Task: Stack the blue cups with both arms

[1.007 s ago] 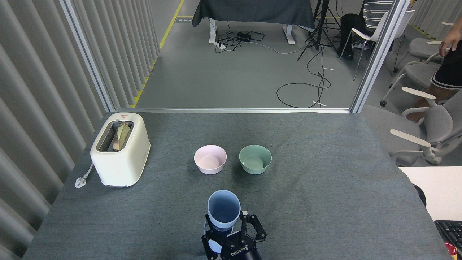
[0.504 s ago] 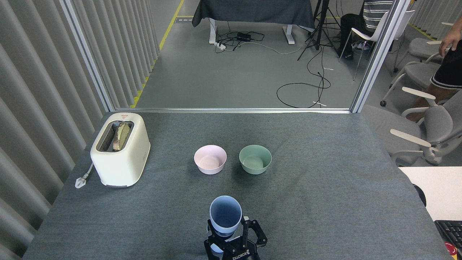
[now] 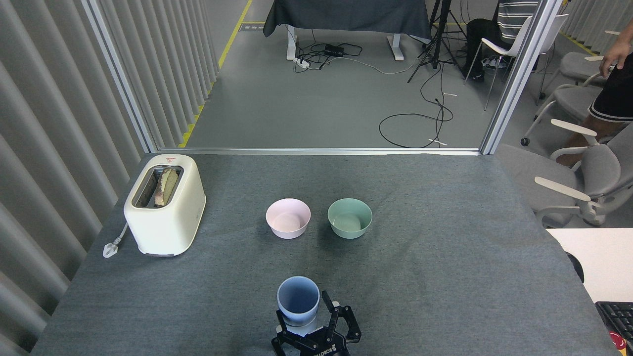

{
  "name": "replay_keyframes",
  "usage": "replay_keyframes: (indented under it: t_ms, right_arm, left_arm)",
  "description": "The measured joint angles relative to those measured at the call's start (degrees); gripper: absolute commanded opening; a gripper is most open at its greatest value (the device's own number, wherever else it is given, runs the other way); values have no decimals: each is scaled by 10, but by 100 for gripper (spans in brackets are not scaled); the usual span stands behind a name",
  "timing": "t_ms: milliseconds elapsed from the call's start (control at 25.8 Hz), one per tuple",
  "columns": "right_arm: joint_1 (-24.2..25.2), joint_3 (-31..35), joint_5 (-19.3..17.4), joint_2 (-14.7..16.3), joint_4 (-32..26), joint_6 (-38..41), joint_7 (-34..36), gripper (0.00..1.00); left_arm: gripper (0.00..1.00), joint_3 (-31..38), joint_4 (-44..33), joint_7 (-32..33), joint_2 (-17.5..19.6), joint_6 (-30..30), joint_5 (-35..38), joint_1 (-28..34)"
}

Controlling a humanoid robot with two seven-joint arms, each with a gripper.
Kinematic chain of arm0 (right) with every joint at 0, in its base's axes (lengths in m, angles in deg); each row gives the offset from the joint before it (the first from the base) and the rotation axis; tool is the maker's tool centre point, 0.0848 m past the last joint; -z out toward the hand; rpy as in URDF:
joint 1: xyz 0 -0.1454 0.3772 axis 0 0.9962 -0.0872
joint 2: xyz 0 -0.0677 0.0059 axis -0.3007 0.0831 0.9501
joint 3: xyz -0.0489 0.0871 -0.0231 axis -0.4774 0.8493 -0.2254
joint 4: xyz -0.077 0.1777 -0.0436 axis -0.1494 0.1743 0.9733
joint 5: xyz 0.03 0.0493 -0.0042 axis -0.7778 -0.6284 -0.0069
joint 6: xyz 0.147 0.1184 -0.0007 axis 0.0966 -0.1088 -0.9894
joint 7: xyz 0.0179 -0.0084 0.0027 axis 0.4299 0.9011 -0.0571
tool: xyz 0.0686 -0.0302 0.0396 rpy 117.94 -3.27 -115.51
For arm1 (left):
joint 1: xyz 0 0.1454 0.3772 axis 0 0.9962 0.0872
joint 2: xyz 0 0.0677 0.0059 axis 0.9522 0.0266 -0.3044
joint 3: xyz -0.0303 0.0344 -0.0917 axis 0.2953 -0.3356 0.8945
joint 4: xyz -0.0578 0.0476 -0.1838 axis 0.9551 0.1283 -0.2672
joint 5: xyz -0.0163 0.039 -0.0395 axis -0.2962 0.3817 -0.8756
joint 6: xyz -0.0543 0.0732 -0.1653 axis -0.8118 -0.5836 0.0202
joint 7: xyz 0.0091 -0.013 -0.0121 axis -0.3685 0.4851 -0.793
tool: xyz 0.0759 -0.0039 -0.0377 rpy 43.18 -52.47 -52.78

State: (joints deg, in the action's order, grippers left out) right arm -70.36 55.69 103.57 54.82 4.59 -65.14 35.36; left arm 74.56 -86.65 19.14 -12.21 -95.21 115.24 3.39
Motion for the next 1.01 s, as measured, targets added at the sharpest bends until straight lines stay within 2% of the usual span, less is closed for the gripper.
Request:
replay_keyframes:
  t_ms: [232,426,504,697,813,1007]
  right_arm:
    - [4,8,-14,3,-76,13,64,99]
    - [22,113,-67,12,-133,23,76,100]
    - [48,164,-88,28,-138,43,77,100]
    - [165,264,-113,78,-132,91,101,100]
    - [219,290,-117,99,-118,98,114,100]
    - [250,298,-118,109,-100,101,121,100]
  left_arm:
    - [100,0,0,0,0,0,0,0]
    - [100,0,-2,0,1,0,0,0]
    - [100,0,-4,0,1,2,0,0]
    - [100,-2,-10,0,-1,9,0,-1]
    - [100,-4,-11,0,-1,15,1,-3]
    - [100,-5,-5,0,5,51,2,-6]
